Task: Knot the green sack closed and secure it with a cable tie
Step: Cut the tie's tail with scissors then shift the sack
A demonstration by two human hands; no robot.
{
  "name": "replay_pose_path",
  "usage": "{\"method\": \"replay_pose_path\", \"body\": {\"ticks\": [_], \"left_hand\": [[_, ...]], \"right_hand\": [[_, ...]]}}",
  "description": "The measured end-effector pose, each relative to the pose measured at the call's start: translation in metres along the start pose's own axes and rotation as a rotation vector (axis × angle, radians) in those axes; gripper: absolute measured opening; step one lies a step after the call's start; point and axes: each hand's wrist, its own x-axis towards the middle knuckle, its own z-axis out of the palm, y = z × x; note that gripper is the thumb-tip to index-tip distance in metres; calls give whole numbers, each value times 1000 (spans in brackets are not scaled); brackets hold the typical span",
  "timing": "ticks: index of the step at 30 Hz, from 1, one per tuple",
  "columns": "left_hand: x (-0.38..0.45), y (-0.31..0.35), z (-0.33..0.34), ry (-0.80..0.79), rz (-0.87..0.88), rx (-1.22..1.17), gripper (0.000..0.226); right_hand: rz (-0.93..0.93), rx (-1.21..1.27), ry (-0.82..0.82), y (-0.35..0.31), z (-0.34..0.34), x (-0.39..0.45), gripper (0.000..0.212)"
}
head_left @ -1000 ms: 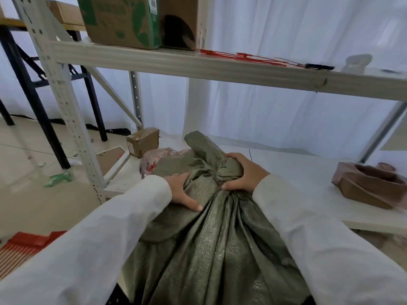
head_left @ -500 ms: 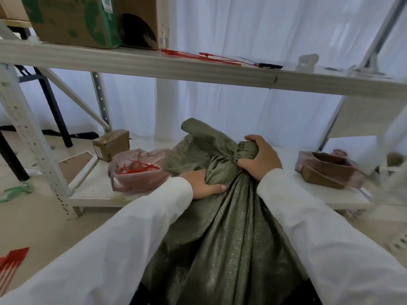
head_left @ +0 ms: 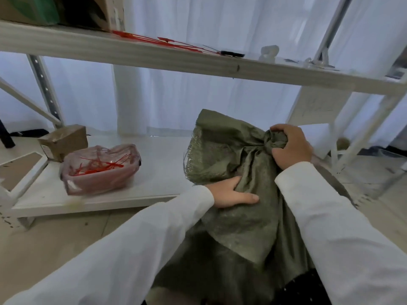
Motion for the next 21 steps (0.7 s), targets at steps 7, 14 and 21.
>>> {"method": "replay_pose_path", "body": {"ticks": [7, 14, 21], "left_hand": [[14, 2, 20, 14, 45, 208, 49], [16, -21, -3, 221, -45, 292, 40], [12, -38, -19, 224, -118, 419, 36]], "right_hand": [[427, -202, -26, 27, 5, -8, 81], [413, -616, -352, 26, 26, -23, 105], [194, -644, -1018, 6, 49, -39, 125]]}}
